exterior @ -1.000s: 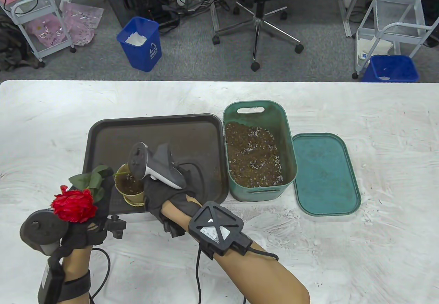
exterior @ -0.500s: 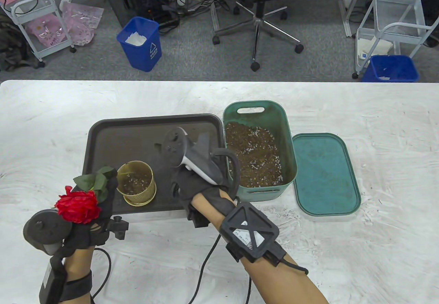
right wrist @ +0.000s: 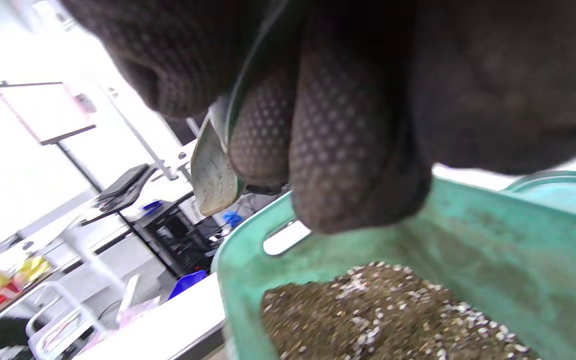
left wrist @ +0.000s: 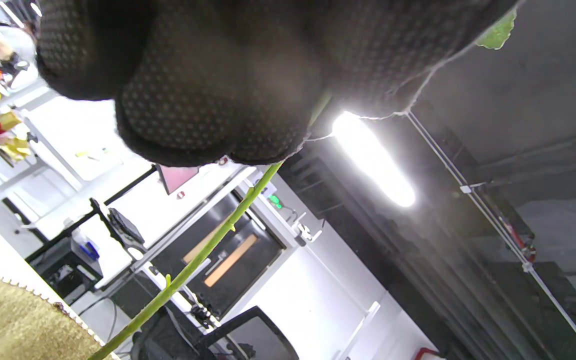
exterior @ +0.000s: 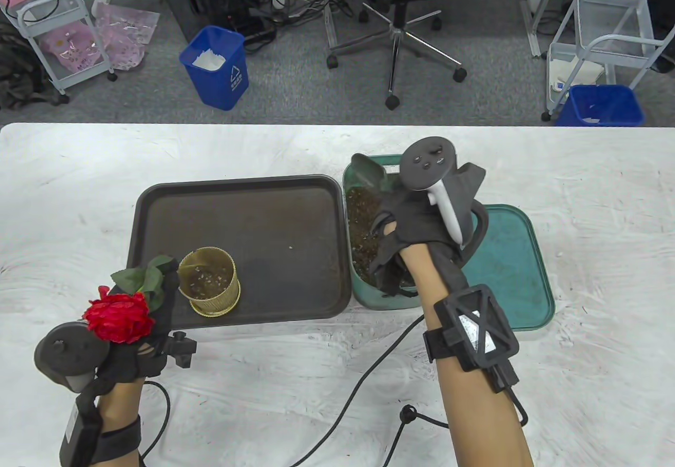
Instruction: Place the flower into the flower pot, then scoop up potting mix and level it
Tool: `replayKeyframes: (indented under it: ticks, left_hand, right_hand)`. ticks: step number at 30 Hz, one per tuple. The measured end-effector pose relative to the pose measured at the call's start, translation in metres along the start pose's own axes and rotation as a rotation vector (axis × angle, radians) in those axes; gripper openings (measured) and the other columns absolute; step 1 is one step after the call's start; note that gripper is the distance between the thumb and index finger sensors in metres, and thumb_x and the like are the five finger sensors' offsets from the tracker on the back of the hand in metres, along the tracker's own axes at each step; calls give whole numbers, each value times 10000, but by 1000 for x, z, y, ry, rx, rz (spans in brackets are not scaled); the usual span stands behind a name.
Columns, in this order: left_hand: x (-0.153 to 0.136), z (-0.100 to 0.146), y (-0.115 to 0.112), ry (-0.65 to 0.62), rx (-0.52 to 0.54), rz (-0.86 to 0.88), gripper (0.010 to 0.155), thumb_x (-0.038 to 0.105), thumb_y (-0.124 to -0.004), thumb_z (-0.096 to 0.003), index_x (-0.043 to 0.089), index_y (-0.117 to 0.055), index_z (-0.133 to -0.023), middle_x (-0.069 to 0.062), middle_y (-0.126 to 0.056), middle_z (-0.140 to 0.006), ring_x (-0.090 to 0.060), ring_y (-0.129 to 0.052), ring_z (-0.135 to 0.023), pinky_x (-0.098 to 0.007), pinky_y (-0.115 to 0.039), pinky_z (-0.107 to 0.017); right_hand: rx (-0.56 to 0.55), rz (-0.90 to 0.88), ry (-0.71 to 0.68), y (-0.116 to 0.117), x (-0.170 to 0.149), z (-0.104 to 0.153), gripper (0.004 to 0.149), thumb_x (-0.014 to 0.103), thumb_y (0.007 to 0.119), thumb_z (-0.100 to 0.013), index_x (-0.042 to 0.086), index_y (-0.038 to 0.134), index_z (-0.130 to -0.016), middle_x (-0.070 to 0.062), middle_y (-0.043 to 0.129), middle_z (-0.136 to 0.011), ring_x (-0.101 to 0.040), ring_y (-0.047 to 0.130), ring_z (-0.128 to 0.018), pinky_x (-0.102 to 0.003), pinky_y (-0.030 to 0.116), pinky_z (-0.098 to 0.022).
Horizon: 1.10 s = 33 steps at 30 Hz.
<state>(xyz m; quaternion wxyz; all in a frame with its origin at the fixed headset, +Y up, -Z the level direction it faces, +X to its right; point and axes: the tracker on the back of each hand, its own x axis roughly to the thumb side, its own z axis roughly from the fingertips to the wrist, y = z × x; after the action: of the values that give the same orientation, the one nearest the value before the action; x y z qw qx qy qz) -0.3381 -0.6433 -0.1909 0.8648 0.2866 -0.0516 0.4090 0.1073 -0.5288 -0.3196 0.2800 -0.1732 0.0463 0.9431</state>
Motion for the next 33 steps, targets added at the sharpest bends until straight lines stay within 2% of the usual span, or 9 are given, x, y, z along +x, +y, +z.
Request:
replayKeyframes:
  ticks: [3, 6, 15, 25, 30, 33]
  left_hand:
    - [-3, -1, 2, 15, 10, 3, 430, 432, -844, -413, 248, -905, -797, -6, -999, -676, -286, -1055, -449, -442, -868, -445]
    - [-6, -1, 6, 26, 23, -1, 429, 432, -844, -413, 247, -906, -796, -5, -1000, -675, -287, -1055, -449, -442, -868, -445]
    - [-6, -1, 9, 40, 37, -11, 430, 432, -845, -412, 245, -907, -795, -6, -1000, -674, -287, -1055, -448, -442, -869, -444]
    - [-7, -1, 13, 55, 54, -24, 429, 430, -844, -414, 244, -907, -795, -7, -1001, -673, -286, -1056, -447, -443, -868, -443]
    - [-7, -2, 14, 57, 54, -26, 429, 430, -844, -413, 245, -908, -795, -7, -1001, -673, -286, -1055, -447, -442, -869, -443]
    - [-7, -2, 14, 58, 53, -25, 430, 430, -844, -414, 245, -907, -796, -9, -1000, -675, -288, -1055, -447, -443, -868, -443]
  right_hand:
    - [17, 20, 66, -5, -16, -17, 511, 327, 804, -396, 29, 808, -810, -149, 1023, -502, -303, 1071, -225, -425, 938, -106]
    - [62, 114, 128, 0, -27, -34, 509, 332, 800, -402, 29, 808, -811, -145, 1022, -498, -294, 1069, -219, -416, 936, -100]
    - [123, 351, 138, 51, -21, -71, 511, 334, 796, -403, 38, 802, -819, -140, 1021, -514, -295, 1072, -233, -415, 939, -112]
    - [171, 416, 137, 81, -12, -92, 511, 332, 793, -405, 51, 798, -830, -140, 1016, -532, -304, 1067, -258, -426, 935, -135]
    - [222, 416, 138, 93, -13, -98, 511, 332, 788, -407, 53, 793, -835, -136, 1016, -532, -299, 1067, -259, -422, 937, -136]
    - [292, 362, 145, 95, -18, -102, 513, 331, 784, -403, 58, 797, -837, -132, 1017, -534, -294, 1068, -261, -420, 937, -139]
